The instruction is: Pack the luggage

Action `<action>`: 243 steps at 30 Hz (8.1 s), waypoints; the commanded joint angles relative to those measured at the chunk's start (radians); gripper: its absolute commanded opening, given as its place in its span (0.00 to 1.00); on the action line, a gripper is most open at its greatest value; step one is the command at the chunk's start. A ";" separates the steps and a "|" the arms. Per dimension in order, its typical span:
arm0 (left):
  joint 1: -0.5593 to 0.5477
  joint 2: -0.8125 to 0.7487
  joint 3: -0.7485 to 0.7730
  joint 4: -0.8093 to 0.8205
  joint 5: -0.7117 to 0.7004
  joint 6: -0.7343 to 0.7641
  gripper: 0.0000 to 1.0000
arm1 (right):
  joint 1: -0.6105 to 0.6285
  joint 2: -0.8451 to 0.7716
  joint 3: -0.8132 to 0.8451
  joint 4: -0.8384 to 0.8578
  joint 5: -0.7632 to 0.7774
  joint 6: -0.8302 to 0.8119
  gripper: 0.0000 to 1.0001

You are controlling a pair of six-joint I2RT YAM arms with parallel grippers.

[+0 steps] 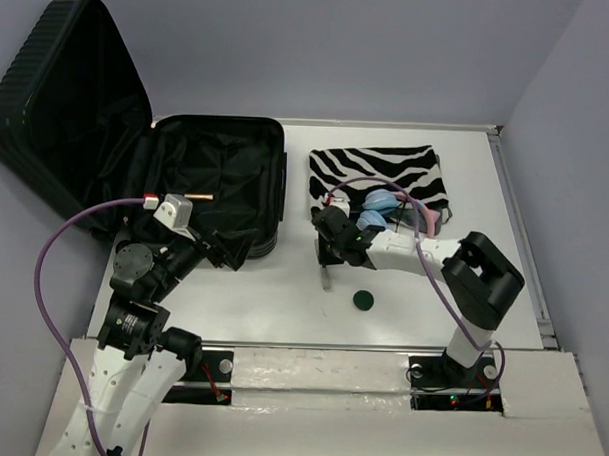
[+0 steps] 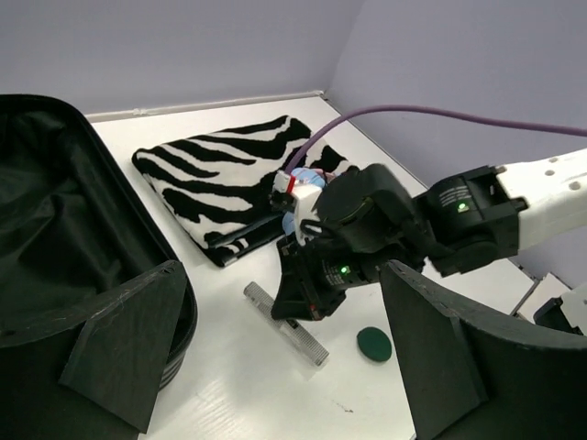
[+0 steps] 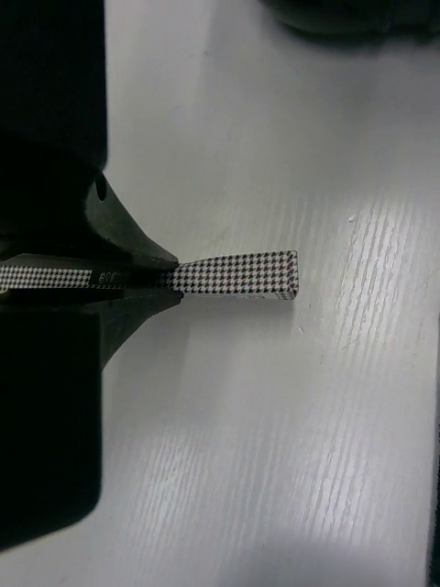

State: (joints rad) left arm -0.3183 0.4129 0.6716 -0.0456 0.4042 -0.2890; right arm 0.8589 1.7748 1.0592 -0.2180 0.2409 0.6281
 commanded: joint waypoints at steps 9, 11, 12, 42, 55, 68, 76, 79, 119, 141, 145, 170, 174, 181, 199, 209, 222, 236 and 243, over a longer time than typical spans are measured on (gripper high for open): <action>0.010 0.015 0.013 0.050 0.012 0.005 0.99 | 0.006 0.000 0.571 0.175 -0.282 -0.082 0.70; 0.010 0.007 0.013 0.047 0.007 0.007 0.99 | 0.006 0.020 0.601 0.169 -0.296 -0.084 0.88; 0.010 0.004 0.014 0.049 0.007 0.008 0.99 | 0.006 0.012 0.579 0.161 -0.285 -0.096 0.92; -0.016 -0.010 0.019 0.047 0.007 0.008 0.99 | -0.075 -0.430 -0.375 -0.208 -0.116 0.047 0.47; -0.016 -0.013 0.017 0.024 0.005 0.008 0.99 | -0.075 -0.480 -0.381 -0.202 -0.231 0.028 0.57; -0.016 -0.013 0.016 0.024 0.005 0.007 0.99 | -0.066 -0.361 -0.384 -0.153 -0.293 -0.014 0.33; -0.016 -0.017 0.017 0.021 0.005 0.008 0.99 | -0.066 -0.397 -0.291 -0.144 -0.279 -0.036 0.07; -0.016 -0.020 0.017 0.021 0.002 0.010 0.99 | -0.066 -0.431 -0.280 -0.141 -0.273 -0.039 0.07; -0.027 -0.022 0.020 0.020 -0.008 0.010 0.99 | -0.285 -0.401 -0.057 -0.109 -0.022 -0.206 0.69; -0.022 0.001 0.019 0.021 -0.005 0.008 0.99 | -0.405 -0.174 -0.062 -0.178 -0.092 -0.373 0.71; -0.021 0.000 0.019 0.021 -0.007 0.010 0.99 | -0.405 -0.120 -0.039 -0.172 -0.110 -0.390 0.49; -0.011 0.003 0.022 0.023 -0.024 0.007 0.99 | -0.129 -0.175 0.485 -0.317 -0.192 -0.450 0.07; 0.002 -0.011 0.040 -0.014 -0.129 -0.002 0.99 | -0.045 0.007 0.764 -0.262 -0.286 -0.459 0.07; 0.027 -0.057 0.077 -0.095 -0.439 -0.039 0.99 | 0.009 0.411 1.284 -0.205 -0.501 -0.449 0.07; 0.030 -0.034 0.046 -0.056 -0.311 -0.038 0.99 | -0.167 0.011 0.452 -0.037 -0.178 -0.447 0.60; 0.051 0.053 0.028 -0.002 -0.170 -0.079 0.99 | -0.224 0.251 0.484 -0.141 -0.048 -0.537 0.70; -0.004 0.260 0.020 0.105 -0.010 -0.196 0.99 | -0.224 0.033 -0.011 -0.140 -0.032 -0.268 0.10; -0.551 0.723 0.301 0.017 -0.573 -0.133 0.99 | -0.300 -0.869 -0.530 -0.101 -0.071 0.027 0.96; -0.548 1.104 0.577 -0.109 -0.656 -0.026 0.99 | -0.634 -0.764 -0.418 -0.037 -0.060 -0.076 1.00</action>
State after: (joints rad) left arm -0.8700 1.3678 1.1133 -0.0761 -0.1352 -0.3985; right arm 0.3622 0.9379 0.5682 -0.3172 0.1585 0.5926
